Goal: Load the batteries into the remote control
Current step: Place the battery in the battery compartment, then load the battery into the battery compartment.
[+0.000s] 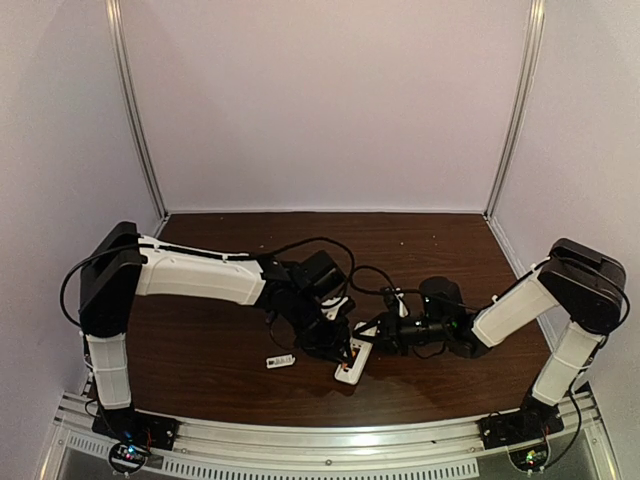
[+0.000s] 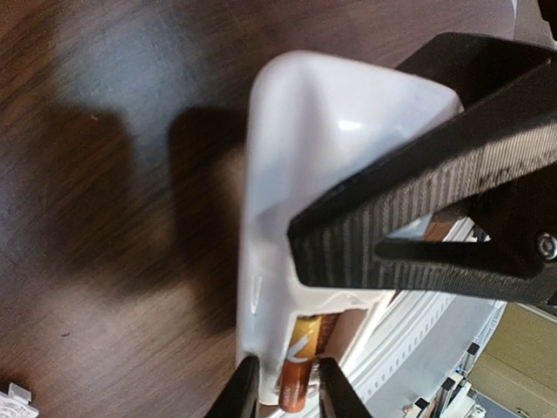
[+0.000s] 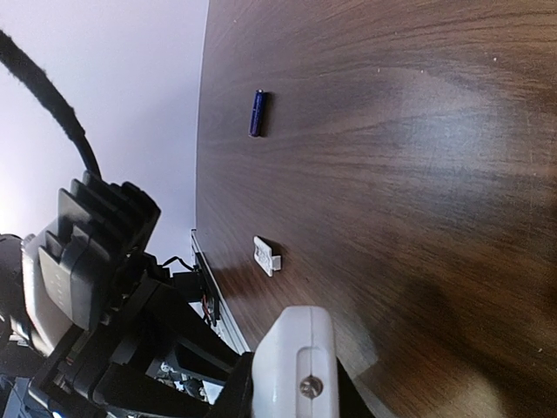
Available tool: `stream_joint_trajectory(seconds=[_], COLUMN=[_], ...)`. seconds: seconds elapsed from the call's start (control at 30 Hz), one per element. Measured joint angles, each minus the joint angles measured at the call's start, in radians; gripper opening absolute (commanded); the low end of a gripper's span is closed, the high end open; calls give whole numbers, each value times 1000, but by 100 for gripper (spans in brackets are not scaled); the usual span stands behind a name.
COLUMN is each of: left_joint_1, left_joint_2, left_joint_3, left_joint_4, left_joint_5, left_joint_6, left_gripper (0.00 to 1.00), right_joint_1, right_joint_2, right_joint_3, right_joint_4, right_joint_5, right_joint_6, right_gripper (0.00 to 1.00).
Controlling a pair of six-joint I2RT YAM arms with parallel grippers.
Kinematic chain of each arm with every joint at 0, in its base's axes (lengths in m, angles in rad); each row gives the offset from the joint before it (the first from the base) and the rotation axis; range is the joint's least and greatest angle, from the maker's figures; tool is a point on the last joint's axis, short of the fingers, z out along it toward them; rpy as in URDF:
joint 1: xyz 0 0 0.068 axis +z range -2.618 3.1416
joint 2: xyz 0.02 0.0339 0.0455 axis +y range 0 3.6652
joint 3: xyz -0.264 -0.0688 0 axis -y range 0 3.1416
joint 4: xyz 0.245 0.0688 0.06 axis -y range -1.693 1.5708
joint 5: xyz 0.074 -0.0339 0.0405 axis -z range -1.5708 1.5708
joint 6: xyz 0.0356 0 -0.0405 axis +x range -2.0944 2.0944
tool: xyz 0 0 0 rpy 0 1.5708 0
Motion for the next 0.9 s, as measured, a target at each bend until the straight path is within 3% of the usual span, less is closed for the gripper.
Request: stream_joint_trajectory(seconds=[0.27, 0.5, 0.67, 0.9], left_joint_1=[3, 5, 16, 26], left_joint_2=[0, -13, -132, -335], left_joint_3=[5, -3, -70, -194], left_joint_4=[0, 8, 56, 195], left_joint_5=[-1, -51, -93, -126], left_joint_6=[-3, 8, 36, 90], left_gripper=[32, 60, 77, 76], right_joint_1=[3, 4, 4, 3], right_joint_2=[5, 5, 4, 1], right_joint_3=[0, 0, 0, 0], right_joint_4=[8, 44, 65, 62], right_joint_5=[0, -19, -37, -58], right_joint_6=[4, 19, 26, 26], right_gripper=[0, 0, 0, 0])
